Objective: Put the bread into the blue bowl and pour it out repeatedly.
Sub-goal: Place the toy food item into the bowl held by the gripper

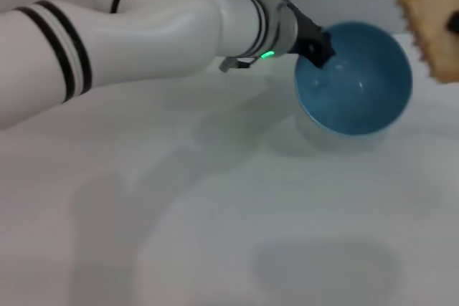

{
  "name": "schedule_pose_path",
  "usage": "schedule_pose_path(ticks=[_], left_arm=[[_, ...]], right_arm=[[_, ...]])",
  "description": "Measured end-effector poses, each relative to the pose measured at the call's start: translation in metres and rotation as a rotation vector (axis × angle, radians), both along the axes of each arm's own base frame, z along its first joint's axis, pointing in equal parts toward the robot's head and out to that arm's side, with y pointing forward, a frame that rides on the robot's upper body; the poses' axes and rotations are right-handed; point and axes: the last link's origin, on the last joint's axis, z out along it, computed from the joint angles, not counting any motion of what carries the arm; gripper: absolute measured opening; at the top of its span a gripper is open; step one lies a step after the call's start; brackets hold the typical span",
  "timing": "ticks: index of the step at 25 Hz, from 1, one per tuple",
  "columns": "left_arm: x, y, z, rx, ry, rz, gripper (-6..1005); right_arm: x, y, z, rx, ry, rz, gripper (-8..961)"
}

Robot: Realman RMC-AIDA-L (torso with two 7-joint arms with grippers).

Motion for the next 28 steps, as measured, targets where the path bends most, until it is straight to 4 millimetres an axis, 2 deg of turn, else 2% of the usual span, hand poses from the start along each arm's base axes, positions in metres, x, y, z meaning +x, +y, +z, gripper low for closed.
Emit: schedule_pose_path(ticks=[5, 10, 17, 25, 28], left_arm=[[0.008, -0.004, -0.004, -0.029, -0.007, -0.001, -2], [0.007, -0.006, -0.005, -0.039, -0.006, 0.009, -2], [0.004, -0.007, -0.006, -0.049, -0.001, 0.024, -1], [0.006, -0.007, -0.005, -0.054, -0.001, 0.027, -1], [0.007, -0.005, -0.004, -0.051, 0.001, 0.028, -2]], right_arm=[[-0.003, 0.018, -0.037, -0.077, -0.047, -0.051, 189], [0.0, 0.028, -0.055, -0.084, -0.099, -0.109, 172], [-0.007, 0.037, -0.07, -0.112, -0.11, -0.123, 158], [-0.006, 0.034, -0.079, -0.148, -0.141, -0.122, 153], [-0.001, 0.03, -0.078, -0.164, -0.127, -0.147, 239]])
